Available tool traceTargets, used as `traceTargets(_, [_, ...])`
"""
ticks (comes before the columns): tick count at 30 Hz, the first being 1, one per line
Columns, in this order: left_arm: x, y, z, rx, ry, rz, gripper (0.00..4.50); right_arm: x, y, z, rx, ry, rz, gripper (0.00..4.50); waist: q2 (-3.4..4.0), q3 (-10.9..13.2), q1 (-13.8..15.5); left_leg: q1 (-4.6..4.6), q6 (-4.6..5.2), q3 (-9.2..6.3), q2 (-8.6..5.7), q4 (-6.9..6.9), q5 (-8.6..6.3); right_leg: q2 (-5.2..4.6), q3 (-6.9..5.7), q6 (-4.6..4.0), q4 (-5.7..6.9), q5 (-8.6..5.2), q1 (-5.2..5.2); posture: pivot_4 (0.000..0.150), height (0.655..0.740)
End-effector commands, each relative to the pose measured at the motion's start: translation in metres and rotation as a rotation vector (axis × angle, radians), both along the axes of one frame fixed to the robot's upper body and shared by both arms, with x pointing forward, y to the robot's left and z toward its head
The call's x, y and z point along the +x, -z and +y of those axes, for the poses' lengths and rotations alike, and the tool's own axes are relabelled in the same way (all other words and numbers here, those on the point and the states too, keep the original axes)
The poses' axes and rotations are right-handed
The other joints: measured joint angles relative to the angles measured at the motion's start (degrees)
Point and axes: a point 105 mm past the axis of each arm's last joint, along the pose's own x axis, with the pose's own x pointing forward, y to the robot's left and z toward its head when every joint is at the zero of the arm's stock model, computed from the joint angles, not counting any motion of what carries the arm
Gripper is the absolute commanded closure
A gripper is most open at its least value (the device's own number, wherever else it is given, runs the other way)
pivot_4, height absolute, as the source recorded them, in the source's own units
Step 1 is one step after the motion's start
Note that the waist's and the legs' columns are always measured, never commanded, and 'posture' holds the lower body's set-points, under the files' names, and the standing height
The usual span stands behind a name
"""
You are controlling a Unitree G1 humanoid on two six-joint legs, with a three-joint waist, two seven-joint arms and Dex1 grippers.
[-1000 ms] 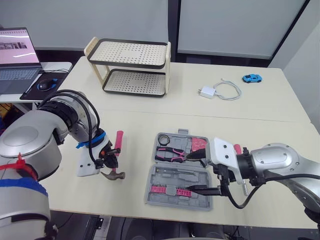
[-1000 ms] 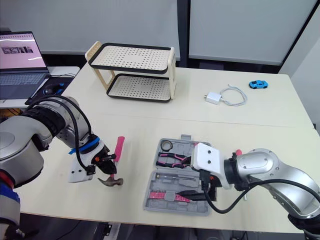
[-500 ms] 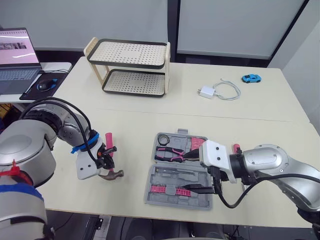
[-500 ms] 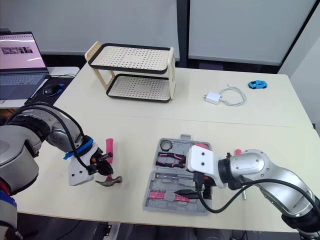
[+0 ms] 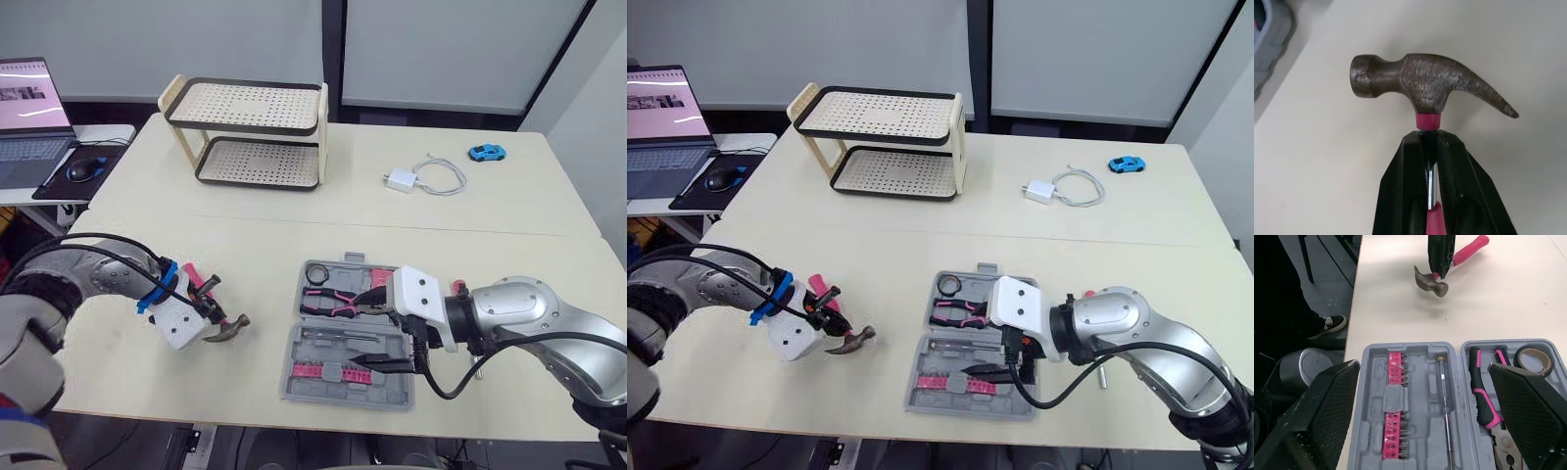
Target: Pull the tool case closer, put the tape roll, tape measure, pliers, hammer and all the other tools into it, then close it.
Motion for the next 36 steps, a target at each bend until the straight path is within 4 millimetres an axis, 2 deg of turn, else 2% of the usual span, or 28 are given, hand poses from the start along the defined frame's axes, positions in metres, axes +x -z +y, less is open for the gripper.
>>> traceTargets(1, [0.004,-0.029,-0.01,-0.115,-0.123,-0.031,4.47,0.0,-0.008,0.001,0.013,-0.01,-0.035,0.0,0.0,0.0,-0.1,0.03,0.01,0.01,0.0,0.01,0.0,0.01,0.03,0.0,0.04,0.0,0.0,0.15,0.735])
traceTargets(9, [-0.01,-0.039,-0.01,-0.272,-0.504,0.108,4.47,-0.001,-0.006,0.002,0.01,-0.013,-0.028,0.0,0.01,0.0,-0.6,0.24,0.07,0.04,0.07,0.03,0.03,0.13,0.09,-0.1,0.38,-0.07,0.01,0.15,0.735])
traceTargets(14, [-0.007,-0.04,-0.008,-0.43,-0.814,0.141,4.47,0.0,-0.005,0.003,0.001,-0.011,-0.031,0.0,0.02,0.0,-0.6,0.31,0.08,0.05,0.1,0.02,0.03,0.17,0.11,-0.14,0.45,-0.1,0.01,0.15,0.735])
traceTargets(23, [-0.001,-0.021,-0.007,-0.64,-1.235,0.149,4.47,0.002,-0.002,0.006,-0.01,-0.015,-0.035,0.0,0.02,0.0,-0.5,0.35,0.09,0.09,0.1,-0.02,0.03,0.17,0.16,-0.16,0.43,-0.11,0.01,0.15,0.735])
traceTargets(30, [0.008,-0.004,-0.013,-0.764,-1.471,0.105,4.47,0.007,-0.002,0.007,-0.012,-0.001,-0.045,0.0,0.01,0.0,-0.4,0.37,0.09,0.09,0.1,-0.01,0.03,0.16,0.18,-0.17,0.43,-0.11,0.02,0.15,0.735])
traceTargets(36, [0.014,0.007,-0.012,-0.827,-1.646,0.043,4.47,0.021,-0.008,0.013,0.023,0.042,-0.111,0.0,0.0,0.0,-0.4,0.41,0.09,0.1,0.1,-0.02,0.03,0.16,0.21,-0.17,0.44,-0.1,0.02,0.15,0.735])
